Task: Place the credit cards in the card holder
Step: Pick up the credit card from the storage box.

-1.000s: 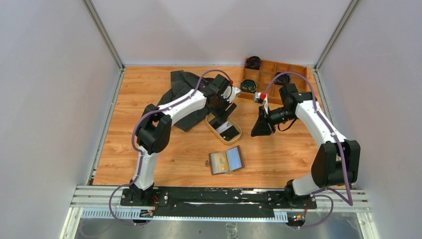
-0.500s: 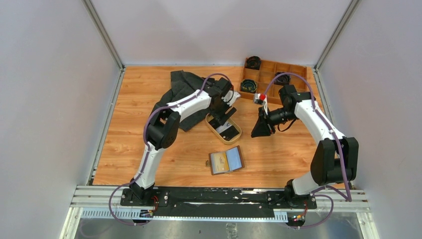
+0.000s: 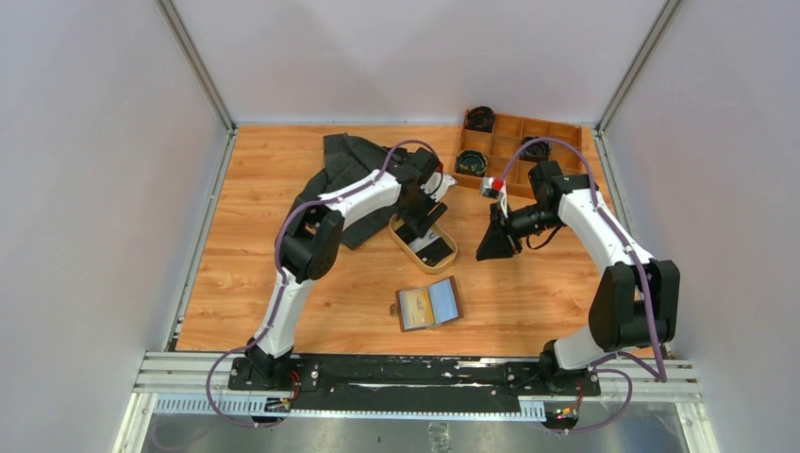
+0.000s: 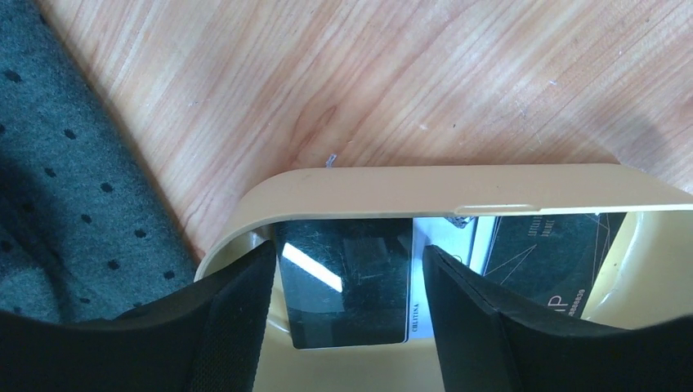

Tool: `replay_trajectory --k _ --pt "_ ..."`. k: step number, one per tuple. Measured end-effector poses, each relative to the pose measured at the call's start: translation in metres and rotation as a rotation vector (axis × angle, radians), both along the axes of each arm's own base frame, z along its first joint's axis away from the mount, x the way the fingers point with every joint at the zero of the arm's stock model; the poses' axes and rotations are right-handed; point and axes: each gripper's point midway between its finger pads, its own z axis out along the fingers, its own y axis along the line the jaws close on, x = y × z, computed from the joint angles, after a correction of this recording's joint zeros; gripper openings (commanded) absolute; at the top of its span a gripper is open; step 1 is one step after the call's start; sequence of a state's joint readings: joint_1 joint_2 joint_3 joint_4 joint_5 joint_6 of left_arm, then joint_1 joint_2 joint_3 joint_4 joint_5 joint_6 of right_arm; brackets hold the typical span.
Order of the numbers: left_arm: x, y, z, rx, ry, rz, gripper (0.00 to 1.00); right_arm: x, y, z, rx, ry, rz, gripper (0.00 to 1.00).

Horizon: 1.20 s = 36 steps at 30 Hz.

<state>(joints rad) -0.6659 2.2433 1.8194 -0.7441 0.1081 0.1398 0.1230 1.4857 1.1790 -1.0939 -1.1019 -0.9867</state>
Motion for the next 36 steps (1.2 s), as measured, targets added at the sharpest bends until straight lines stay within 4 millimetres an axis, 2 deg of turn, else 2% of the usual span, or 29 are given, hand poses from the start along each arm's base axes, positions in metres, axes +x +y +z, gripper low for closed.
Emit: replay_trajectory --k 12,19,26,29,36 --pt "0.000 0.001 0.001 -0.020 0.018 0.028 0.49 0.000 0.000 0.000 0.001 -0.001 0.001 0.24" --pt "-0.003 0.000 0.008 -0.037 0.026 0.041 0.48 -0.003 0.002 0.000 0.021 0.016 0.003 0.24" --pt "-0.008 -0.007 0.043 -0.116 0.007 0.037 0.48 -0.004 0.009 -0.004 0.076 0.083 0.002 0.24" --pt "-0.012 -0.010 0.052 -0.163 0.014 0.035 0.48 -0.002 0.012 -0.006 0.095 0.126 -0.019 0.23" --pt "-0.026 -0.001 0.041 -0.311 0.122 0.097 0.47 0.020 0.021 -0.022 0.057 0.175 -0.117 0.24"
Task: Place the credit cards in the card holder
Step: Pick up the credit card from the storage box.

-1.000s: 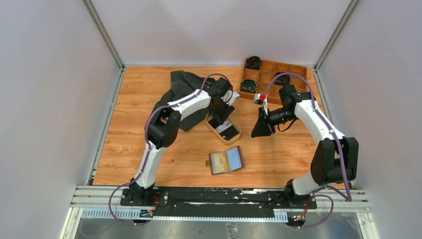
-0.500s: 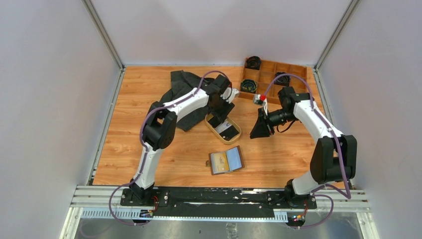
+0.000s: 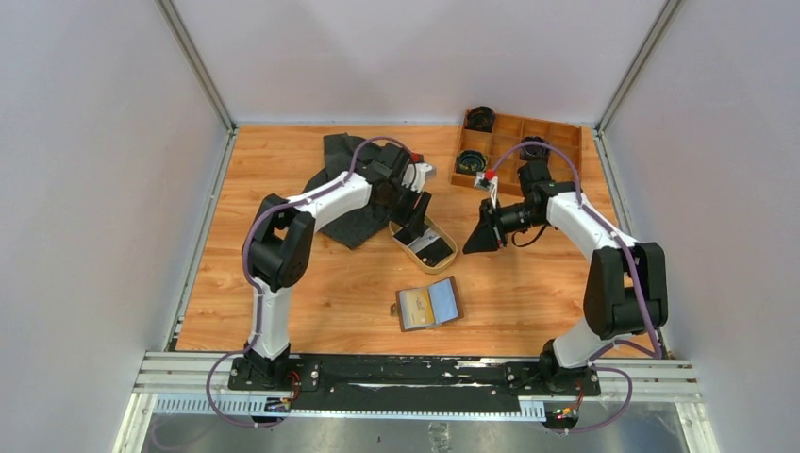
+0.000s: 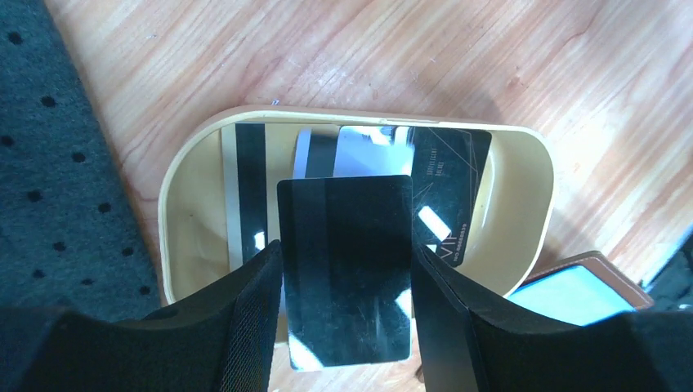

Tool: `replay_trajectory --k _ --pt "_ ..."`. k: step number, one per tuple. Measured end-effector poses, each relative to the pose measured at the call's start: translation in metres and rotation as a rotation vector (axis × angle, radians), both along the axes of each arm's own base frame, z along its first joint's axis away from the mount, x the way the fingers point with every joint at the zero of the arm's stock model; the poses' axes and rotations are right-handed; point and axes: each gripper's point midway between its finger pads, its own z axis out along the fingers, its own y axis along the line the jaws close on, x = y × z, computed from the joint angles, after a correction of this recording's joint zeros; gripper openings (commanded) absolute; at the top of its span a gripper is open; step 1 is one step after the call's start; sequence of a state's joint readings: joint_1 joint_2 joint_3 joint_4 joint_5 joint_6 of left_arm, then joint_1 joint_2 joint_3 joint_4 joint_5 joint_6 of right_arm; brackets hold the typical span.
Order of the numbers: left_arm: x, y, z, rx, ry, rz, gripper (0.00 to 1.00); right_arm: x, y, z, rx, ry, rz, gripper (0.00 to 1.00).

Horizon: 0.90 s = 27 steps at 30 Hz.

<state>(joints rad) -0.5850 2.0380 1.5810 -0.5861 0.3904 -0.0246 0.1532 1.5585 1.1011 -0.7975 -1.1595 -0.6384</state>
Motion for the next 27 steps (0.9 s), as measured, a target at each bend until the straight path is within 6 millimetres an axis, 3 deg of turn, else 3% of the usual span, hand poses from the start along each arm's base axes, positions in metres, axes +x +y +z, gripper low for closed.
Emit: replay_trajectory --k 5,13,22,27 --pt "0.001 0.003 -0.006 -0.110 0.064 0.039 0.47 0.020 0.016 -0.003 0.018 0.031 -0.043 0.24" --pt "0.007 -0.008 0.005 -0.213 0.076 0.045 0.46 0.021 0.059 -0.017 0.021 0.115 0.002 0.25" --pt "0.010 -0.015 0.012 -0.301 0.115 0.084 0.41 0.038 0.072 -0.011 0.052 0.222 -0.093 0.30" --pt "0.003 -0.011 0.002 -0.336 0.167 0.136 0.37 0.039 0.076 -0.020 0.063 0.338 -0.157 0.44"
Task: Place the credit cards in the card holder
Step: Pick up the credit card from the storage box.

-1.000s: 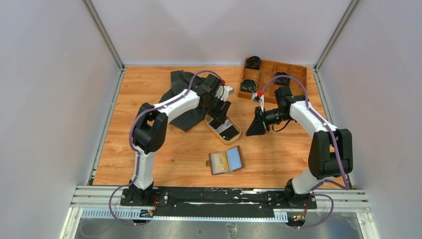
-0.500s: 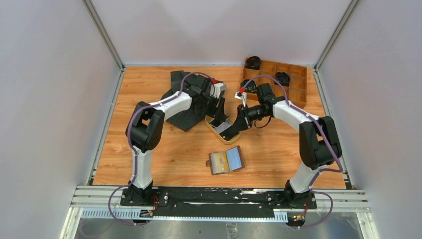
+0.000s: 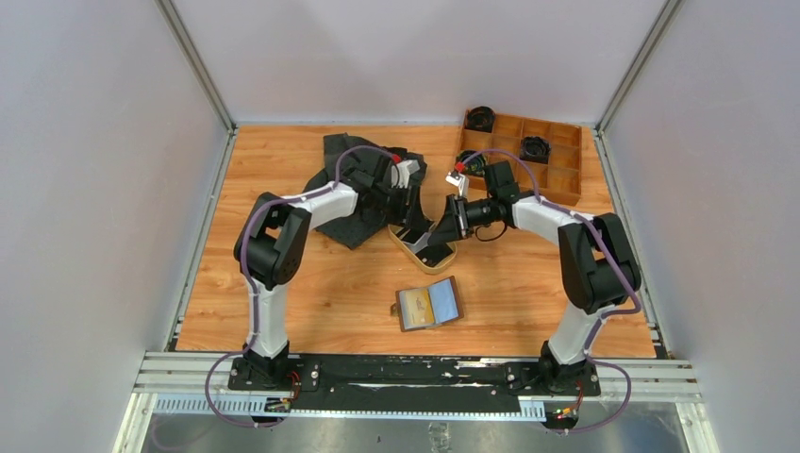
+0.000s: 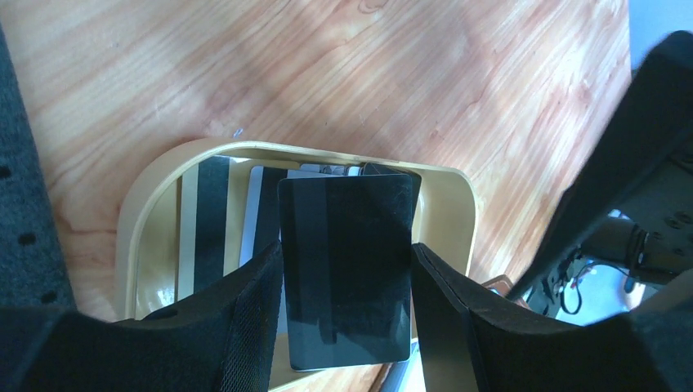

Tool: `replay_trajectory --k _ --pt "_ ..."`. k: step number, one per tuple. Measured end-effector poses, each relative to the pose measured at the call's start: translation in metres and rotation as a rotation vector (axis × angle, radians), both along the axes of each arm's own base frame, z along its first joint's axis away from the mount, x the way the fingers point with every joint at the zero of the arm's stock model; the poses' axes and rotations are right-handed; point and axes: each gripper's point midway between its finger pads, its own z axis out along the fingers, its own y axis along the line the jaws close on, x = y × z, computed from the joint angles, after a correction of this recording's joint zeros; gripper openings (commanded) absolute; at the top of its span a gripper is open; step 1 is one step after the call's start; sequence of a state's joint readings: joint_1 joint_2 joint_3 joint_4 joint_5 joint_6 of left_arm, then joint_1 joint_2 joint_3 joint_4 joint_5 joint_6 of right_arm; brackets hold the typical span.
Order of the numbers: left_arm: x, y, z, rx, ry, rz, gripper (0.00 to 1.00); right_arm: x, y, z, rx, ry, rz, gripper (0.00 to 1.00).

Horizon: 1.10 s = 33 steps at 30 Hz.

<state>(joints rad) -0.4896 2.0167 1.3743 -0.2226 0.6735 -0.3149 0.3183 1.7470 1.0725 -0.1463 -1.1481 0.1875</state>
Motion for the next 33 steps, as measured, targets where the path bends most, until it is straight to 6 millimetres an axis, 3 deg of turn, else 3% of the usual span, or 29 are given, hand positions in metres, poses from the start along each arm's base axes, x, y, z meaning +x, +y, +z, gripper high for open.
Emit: replay_trajectory --k 5,14,23,33 --pt "-0.003 0.002 -0.001 -0.033 0.026 0.053 0.36 -0.002 0.001 -0.018 -0.012 0.123 -0.044 0.56" --pt "0.004 0.000 0.015 -0.089 0.014 0.144 0.32 0.010 0.006 -0.019 -0.021 0.185 -0.135 0.58" --pt "0.007 0.004 0.030 -0.119 0.000 0.223 0.29 0.019 0.018 -0.023 -0.046 0.262 -0.225 0.52" --pt "-0.001 0.005 0.016 -0.105 0.042 0.285 0.21 0.031 0.027 -0.022 -0.016 0.309 -0.284 0.43"
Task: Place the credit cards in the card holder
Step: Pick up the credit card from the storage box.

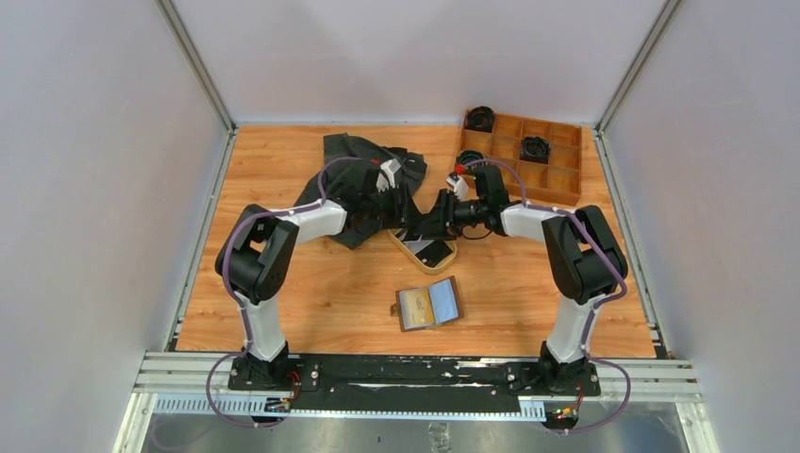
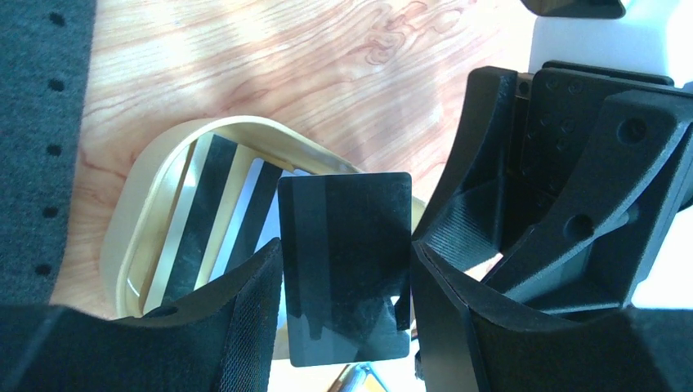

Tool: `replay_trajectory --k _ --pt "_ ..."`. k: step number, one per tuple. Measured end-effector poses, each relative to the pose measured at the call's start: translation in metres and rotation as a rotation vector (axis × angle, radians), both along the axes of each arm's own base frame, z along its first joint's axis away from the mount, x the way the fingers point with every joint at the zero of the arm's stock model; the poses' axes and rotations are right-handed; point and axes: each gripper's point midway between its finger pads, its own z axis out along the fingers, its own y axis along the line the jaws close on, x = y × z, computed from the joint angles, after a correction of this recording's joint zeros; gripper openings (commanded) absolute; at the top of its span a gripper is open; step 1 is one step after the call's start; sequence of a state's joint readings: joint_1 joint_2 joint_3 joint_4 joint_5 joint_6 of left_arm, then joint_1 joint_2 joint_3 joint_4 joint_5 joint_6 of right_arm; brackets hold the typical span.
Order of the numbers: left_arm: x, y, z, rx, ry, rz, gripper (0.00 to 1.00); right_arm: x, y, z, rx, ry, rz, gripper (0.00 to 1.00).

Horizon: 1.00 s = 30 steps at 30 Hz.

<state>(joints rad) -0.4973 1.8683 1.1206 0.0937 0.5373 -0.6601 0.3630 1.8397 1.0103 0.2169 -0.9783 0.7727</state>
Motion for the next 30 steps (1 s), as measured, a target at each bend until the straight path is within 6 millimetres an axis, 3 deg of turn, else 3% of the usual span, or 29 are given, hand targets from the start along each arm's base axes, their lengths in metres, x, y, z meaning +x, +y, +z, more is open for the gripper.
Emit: replay_trajectory --k 3,13,18,21,26,30 --pt "0.000 0.003 -0.002 0.001 0.014 0.038 0.18 -0.001 0.004 -0.002 -0.001 0.009 0.000 0.35" --pt "-0.001 0.007 0.002 -0.022 0.024 0.156 0.15 0.001 0.006 -0.017 -0.071 0.006 -0.033 0.25" --pt "-0.001 0.007 -0.002 -0.033 0.036 0.195 0.15 0.004 0.005 -0.018 -0.090 -0.005 -0.035 0.08" --pt "0.000 0.007 -0.003 -0.038 0.033 0.209 0.16 0.005 0.005 -0.018 -0.098 -0.019 -0.028 0.05" --pt "0.001 0.011 0.000 -0.047 0.024 0.234 0.21 0.006 0.003 -0.021 -0.117 -0.036 -0.012 0.00" --pt "0.005 0.019 -0.004 -0.038 0.019 0.263 0.34 0.006 0.000 -0.022 -0.130 -0.062 0.009 0.00"
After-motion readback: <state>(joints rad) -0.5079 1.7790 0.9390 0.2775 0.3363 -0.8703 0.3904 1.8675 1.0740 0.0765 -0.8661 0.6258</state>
